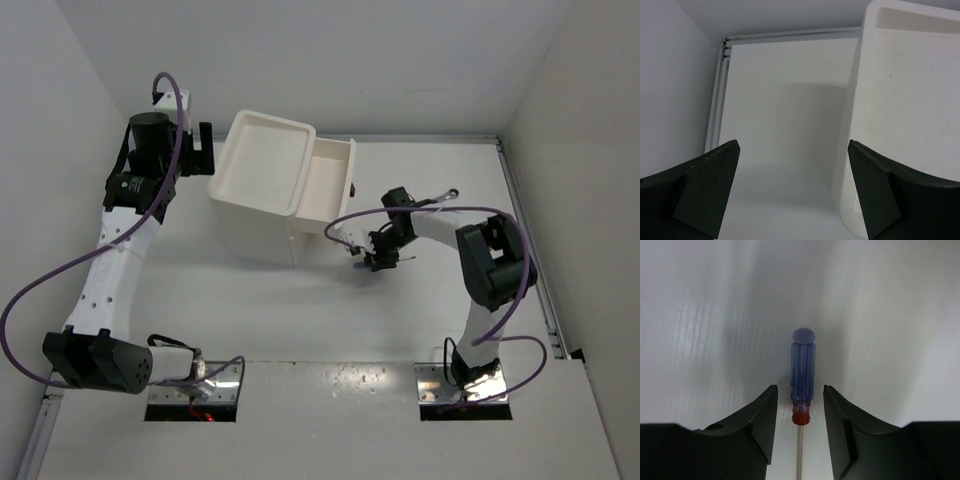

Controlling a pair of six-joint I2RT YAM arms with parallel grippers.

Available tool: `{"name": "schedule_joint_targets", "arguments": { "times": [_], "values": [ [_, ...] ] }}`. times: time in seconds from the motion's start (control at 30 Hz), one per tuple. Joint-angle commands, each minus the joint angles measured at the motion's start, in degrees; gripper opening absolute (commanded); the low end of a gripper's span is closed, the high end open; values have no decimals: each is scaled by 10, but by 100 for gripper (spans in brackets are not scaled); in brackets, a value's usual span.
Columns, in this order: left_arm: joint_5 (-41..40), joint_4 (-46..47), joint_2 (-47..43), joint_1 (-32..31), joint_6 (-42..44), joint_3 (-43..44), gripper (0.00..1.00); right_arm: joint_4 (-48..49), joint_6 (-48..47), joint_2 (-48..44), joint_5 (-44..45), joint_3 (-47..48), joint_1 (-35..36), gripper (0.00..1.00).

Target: Sort the tools into containers

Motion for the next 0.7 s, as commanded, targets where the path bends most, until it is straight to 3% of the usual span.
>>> {"name": "schedule_joint_targets", "arguments": {
  "times": [0.0, 0.23, 0.47, 0.67],
  "values": [
    [-2, 18, -2, 5, 3, 11, 96, 8, -21, -6, 8, -24, 8, 42],
    [-2, 13, -2, 5, -3, 17, 99, -5, -21, -5, 33, -30, 14, 41],
    [-2, 13, -2, 5, -3, 22, 99, -10, -37, -34, 57, -64, 14, 9],
    [-2, 8, -15, 5, -19, 15, 99, -63, -37, -177, 42, -137, 14, 0]
  ]
}}
